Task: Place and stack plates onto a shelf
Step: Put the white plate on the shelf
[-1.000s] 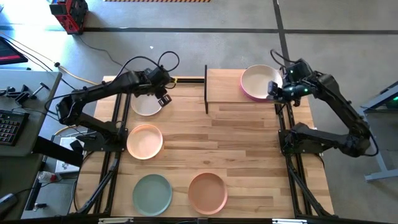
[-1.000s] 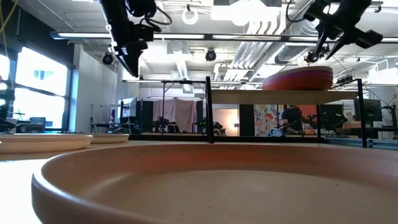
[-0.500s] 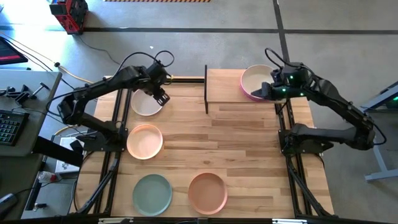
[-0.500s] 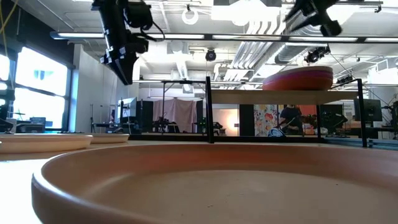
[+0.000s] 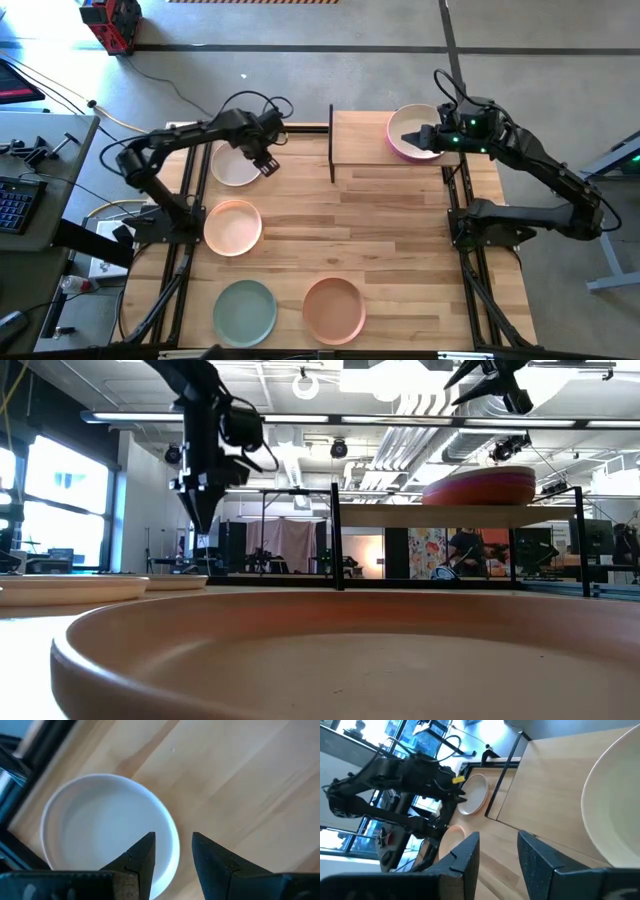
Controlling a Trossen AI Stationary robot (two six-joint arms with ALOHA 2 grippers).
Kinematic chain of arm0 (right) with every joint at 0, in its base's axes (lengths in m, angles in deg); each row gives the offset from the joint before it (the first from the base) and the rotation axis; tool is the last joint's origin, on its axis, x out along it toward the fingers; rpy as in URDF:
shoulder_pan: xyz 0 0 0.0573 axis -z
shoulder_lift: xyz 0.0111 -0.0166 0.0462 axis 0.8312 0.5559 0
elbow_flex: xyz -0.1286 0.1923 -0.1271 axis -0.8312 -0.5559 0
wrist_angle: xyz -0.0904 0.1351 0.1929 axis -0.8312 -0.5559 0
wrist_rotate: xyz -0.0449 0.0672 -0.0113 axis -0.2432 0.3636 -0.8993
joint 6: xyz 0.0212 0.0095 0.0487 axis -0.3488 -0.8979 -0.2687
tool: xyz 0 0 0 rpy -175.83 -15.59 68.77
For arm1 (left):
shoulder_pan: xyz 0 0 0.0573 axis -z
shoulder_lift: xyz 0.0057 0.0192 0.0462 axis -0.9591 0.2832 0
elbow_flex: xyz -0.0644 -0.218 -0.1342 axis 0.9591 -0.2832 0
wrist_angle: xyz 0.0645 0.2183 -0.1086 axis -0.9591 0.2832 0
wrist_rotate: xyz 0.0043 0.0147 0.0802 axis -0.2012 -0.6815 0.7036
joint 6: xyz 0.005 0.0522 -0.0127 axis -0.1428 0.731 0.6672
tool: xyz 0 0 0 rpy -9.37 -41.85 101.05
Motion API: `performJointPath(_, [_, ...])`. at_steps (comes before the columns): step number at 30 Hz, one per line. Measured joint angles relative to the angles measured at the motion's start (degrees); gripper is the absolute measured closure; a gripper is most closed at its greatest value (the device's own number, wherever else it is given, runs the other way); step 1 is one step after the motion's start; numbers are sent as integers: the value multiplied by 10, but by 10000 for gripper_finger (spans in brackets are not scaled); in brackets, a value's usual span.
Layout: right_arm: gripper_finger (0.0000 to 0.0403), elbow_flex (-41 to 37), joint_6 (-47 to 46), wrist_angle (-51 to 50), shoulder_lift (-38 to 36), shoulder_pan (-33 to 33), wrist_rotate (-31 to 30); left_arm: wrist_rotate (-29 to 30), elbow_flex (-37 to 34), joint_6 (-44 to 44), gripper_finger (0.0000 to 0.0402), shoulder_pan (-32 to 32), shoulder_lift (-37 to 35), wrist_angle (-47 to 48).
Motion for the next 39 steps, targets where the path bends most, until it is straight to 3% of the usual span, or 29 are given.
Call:
performJointPath(12, [288, 0, -2, 0, 9, 0, -8, 0, 0, -16, 284, -3, 79, 0])
performJointPath(39, [288, 0, -2, -4, 17, 0, 0, -5, 0, -39, 284, -5, 175, -22])
